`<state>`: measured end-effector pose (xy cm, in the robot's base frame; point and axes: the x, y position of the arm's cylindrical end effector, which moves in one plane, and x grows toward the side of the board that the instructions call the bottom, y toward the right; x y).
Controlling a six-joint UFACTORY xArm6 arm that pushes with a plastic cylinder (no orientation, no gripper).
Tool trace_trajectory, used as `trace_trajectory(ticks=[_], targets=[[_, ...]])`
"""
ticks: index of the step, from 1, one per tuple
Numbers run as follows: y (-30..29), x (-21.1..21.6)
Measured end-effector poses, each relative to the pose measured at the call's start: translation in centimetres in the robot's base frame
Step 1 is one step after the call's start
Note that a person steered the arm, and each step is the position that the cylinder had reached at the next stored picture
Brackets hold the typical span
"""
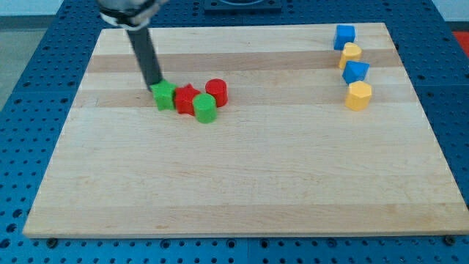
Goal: Push the green circle to the bottom of the hexagon
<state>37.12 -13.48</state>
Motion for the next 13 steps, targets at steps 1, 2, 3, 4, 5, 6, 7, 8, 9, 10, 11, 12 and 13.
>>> trace_trajectory(ticks=[1, 2, 3, 4, 5, 6, 7, 8, 9, 10, 11, 12, 13], targets=[[4.9, 1.9], [9.5, 5.0], [13.9, 8.0], [16.2, 10.6], [14.5, 13.9], [10.7, 14.7], [7.3, 14.9], [8.7, 17.6], [12.7, 17.9], [17.9, 17.5], [22.2, 16.4], [24.6, 16.7], [25.0, 20.8]])
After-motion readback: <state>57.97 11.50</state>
